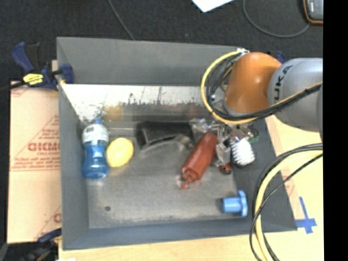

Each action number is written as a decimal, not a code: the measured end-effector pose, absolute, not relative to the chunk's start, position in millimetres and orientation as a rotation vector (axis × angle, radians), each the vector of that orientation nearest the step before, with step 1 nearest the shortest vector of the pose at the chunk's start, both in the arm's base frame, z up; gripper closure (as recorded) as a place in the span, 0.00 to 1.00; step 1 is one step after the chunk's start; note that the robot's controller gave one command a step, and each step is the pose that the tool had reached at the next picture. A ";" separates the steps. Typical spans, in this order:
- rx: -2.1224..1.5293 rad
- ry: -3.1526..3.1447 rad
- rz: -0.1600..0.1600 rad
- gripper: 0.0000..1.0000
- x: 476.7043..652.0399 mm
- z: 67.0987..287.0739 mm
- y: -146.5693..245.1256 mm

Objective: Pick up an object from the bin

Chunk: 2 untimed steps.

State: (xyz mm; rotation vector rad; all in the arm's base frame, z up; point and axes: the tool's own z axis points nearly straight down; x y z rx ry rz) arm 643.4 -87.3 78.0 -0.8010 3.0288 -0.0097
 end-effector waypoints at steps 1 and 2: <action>-1.036 2.953 -0.011 0.00 639.0 140.4 -84.9; -1.276 2.857 -0.014 0.00 642.6 100.9 -58.8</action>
Offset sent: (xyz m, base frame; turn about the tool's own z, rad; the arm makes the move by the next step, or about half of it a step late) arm -0.0020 0.0296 0.0220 -0.3266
